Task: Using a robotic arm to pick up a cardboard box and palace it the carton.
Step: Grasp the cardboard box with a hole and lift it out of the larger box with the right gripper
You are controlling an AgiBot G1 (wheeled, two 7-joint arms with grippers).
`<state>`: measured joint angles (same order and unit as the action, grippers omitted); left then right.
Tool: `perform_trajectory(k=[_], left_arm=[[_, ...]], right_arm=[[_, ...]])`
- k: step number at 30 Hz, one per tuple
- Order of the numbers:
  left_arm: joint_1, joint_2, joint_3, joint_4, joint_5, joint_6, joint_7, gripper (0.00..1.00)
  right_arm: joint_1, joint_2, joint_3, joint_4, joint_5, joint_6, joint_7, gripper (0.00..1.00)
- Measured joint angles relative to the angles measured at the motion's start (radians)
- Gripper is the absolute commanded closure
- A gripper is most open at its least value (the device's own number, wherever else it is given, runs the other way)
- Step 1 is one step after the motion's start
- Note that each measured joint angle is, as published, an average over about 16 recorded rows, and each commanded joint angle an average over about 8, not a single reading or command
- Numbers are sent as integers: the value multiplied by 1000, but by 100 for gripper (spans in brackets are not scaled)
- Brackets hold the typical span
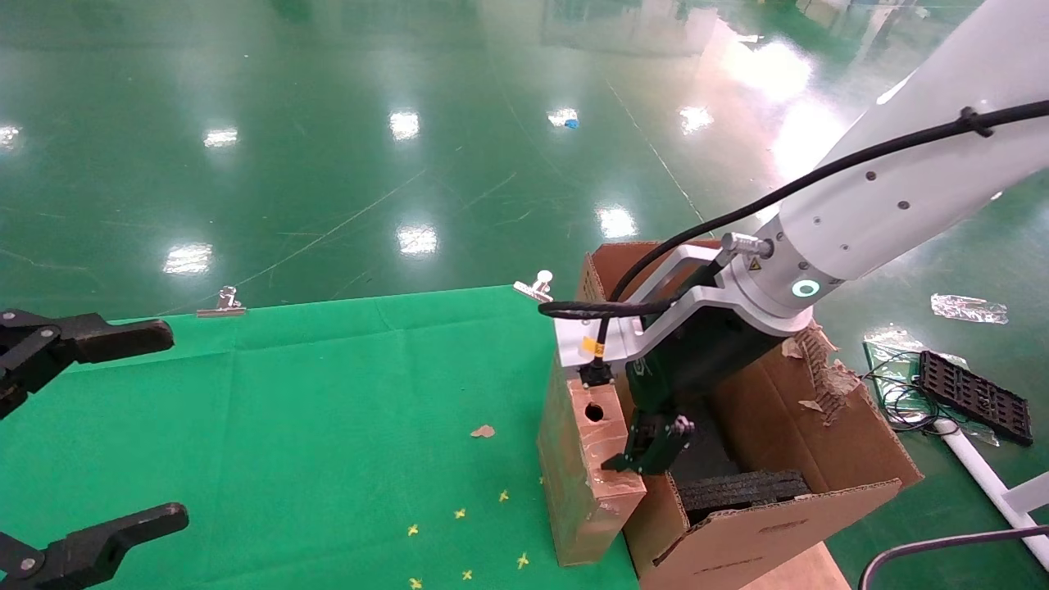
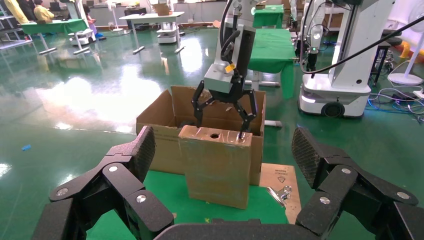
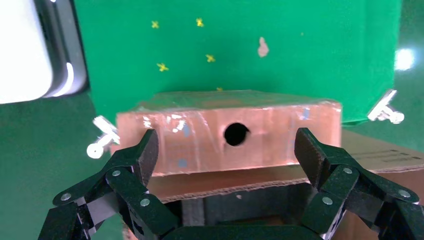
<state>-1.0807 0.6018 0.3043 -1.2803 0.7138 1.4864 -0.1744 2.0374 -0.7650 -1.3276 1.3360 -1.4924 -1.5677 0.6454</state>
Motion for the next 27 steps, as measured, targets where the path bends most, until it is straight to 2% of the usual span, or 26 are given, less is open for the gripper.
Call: perform_trajectory(k=[8, 19, 23, 27], left_arm=[[0, 0, 0, 0, 0, 0, 0, 0], [0, 0, 1, 0, -1, 0, 0, 0], [0, 0, 1, 0, -1, 0, 1, 0], [0, 0, 1, 0, -1, -1, 1, 0]], right_arm=[[60, -30, -71, -72, 24, -5, 136, 0], [97, -90, -159, -318, 96, -11, 404, 0], [88, -113, -189, -400, 139, -12, 456, 0], [74, -132, -214, -458, 186, -10, 470, 0]])
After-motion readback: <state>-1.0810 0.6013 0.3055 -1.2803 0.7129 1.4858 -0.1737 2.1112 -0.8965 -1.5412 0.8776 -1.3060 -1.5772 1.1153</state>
